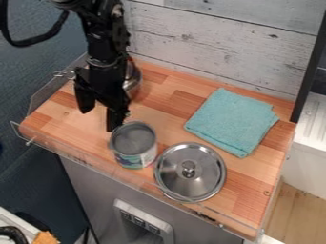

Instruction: Move the food can to the left of the pot cover

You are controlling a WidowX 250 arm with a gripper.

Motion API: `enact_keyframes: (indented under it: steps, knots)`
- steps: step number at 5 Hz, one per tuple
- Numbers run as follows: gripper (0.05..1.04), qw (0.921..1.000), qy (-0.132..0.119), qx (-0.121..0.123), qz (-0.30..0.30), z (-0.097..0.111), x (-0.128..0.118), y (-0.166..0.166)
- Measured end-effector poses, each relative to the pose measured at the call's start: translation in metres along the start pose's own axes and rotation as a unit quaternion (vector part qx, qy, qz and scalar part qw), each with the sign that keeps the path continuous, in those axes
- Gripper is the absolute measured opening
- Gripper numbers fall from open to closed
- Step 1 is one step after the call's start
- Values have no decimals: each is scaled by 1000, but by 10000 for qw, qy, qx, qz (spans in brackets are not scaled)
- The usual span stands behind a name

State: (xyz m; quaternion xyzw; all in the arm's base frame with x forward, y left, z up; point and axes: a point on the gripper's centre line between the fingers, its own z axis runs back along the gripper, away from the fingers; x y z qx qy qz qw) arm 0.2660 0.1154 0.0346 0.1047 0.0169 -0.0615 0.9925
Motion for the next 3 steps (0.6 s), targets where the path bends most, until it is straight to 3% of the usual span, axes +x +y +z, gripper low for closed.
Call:
enact_keyframes:
  steps: [1,2,3]
  knots:
    - [1001,9983,-327,-120,472,27,1,30]
    - [1001,9965,-420,-503,525,46,0,42]
    - [1001,9972,-288,-575,391,54,-3,47]
